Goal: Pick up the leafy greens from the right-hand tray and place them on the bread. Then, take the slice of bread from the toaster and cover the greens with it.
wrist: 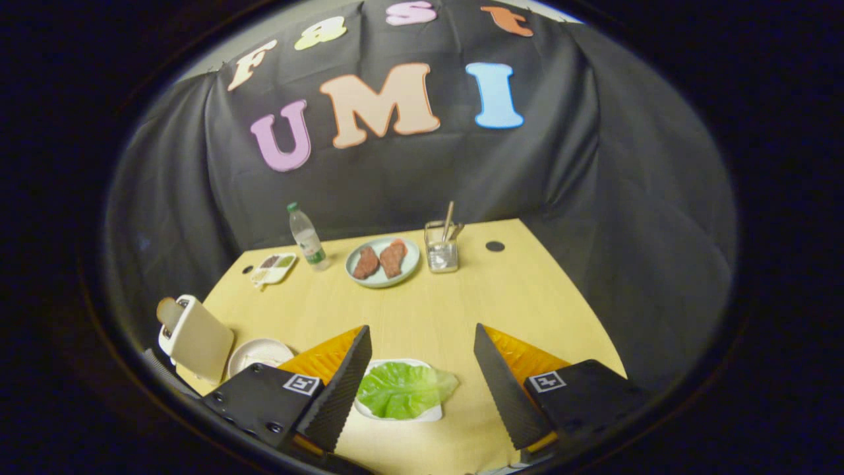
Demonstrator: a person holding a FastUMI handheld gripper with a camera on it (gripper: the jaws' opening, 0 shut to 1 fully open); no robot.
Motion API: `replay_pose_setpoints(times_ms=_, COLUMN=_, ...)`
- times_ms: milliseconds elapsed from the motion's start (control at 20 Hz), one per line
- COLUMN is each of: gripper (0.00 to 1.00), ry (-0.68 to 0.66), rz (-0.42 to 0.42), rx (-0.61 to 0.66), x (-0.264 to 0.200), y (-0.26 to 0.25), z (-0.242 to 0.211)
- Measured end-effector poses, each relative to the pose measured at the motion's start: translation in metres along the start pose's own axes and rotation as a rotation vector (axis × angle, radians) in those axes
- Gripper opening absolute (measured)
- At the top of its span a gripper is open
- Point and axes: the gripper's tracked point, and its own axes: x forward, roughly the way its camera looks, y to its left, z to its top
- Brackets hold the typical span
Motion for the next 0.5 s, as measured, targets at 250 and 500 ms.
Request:
replay_pose_setpoints(times_ms=250, gripper=0.98, ry=0.199, rz=0.049, rx=-0.054, x=0.038, y=-0.028, z=-0.048)
replay_pose_setpoints(times_ms=500, gripper=0.98, ry=0.366, rz=0.118, rx=-0.029, x=0.070, y=-0.037, z=-0.099)
